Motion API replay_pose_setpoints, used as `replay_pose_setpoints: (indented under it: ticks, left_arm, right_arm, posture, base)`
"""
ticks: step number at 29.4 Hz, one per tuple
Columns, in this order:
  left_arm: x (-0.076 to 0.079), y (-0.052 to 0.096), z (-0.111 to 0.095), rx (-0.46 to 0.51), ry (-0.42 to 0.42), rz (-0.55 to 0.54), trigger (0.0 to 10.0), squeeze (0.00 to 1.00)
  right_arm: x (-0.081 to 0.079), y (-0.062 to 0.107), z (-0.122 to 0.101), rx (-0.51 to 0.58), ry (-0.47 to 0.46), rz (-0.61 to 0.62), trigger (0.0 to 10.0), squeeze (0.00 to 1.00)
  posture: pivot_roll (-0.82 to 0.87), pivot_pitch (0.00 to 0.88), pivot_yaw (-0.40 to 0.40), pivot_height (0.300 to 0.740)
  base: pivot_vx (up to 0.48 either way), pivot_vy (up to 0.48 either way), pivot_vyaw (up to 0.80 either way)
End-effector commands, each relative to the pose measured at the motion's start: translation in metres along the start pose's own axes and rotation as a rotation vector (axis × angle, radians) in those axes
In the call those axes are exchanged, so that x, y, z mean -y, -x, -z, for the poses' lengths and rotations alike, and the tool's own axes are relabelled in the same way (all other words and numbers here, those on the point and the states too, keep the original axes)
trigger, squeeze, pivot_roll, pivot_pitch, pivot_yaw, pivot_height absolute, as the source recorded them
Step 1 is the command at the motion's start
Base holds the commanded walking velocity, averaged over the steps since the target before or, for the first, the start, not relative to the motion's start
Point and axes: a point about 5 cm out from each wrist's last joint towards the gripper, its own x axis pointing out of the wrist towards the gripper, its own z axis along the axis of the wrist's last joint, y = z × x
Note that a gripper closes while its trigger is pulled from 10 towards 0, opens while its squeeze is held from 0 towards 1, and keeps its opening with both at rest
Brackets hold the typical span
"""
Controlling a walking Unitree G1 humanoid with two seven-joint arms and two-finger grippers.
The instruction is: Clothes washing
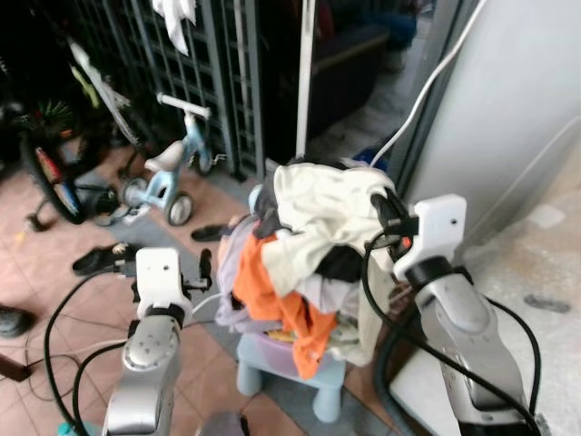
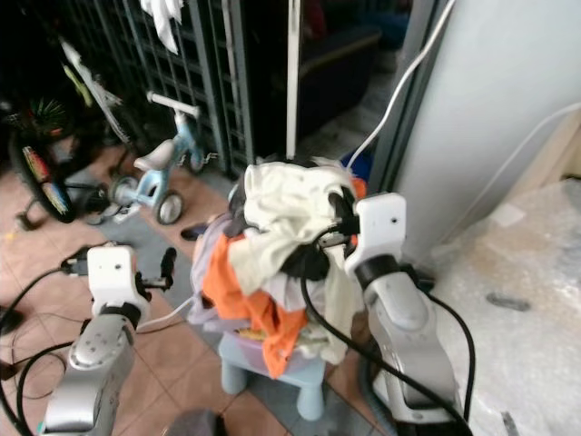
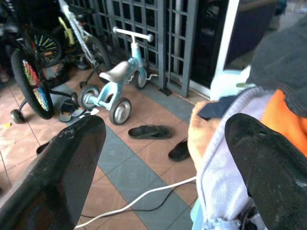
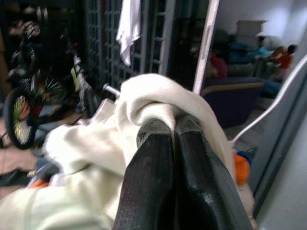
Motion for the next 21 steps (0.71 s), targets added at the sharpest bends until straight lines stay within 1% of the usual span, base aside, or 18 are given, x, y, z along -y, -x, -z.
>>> replay_pose_setpoints:
  ticks: [1,4,6,8,11,21]
  left_arm:
    - [-0.0013,-0.0015,-0.0009,0.002,-0.003,0.001,10.0,0.00]
    - [-0.0007,-0.0029,-0.0028,0.013,0.003,0.003,10.0,0.00]
    - [0.0006,-0.0038,-0.0049,0.033,0.020,0.025,10.0,0.00]
    - [0.0008,-0.0041,-0.0067,0.042,0.006,0.028,10.0,0.00]
    - [0.0014,-0.0041,-0.0061,0.037,0.013,0.029,10.0,0.00]
    - [0.0023,-0.0048,-0.0049,0.032,0.014,0.035,10.0,0.00]
  right_arm:
    - [0.0008,-0.0039,-0.0050,0.020,0.007,0.006,10.0,0.00]
    - [0.0026,-0.0071,-0.0060,0.018,0.006,0.011,10.0,0.00]
    - [0.0039,-0.0086,-0.0061,0.018,0.009,0.015,10.0,0.00]
    - [0.0054,-0.0102,-0.0079,0.026,0.009,0.026,10.0,0.00]
    - [0.0056,-0.0114,-0.0098,0.037,0.015,0.030,10.0,0.00]
    - [0.0043,-0.0117,-0.0098,0.043,0.016,0.030,10.0,0.00]
  posture:
    - [-0.06,0.000,-0.017,0.740]
    - [-0.06,0.000,-0.018,0.740]
    - [-0.06,0.000,-0.018,0.740]
    - [-0.06,0.000,-0.016,0.740]
    - [-0.07,0.000,-0.015,0.740]
    - [-0.07,0.000,-0.013,0.740]
  base:
    - [0.000,0.000,-0.55]
    - [0.000,0.000,-0.71]
    - [0.000,0.000,-0.79]
    - [0.000,0.000,-0.78]
    - [0.000,0.000,-0.78]
    - [0.000,-0.310,-0.78]
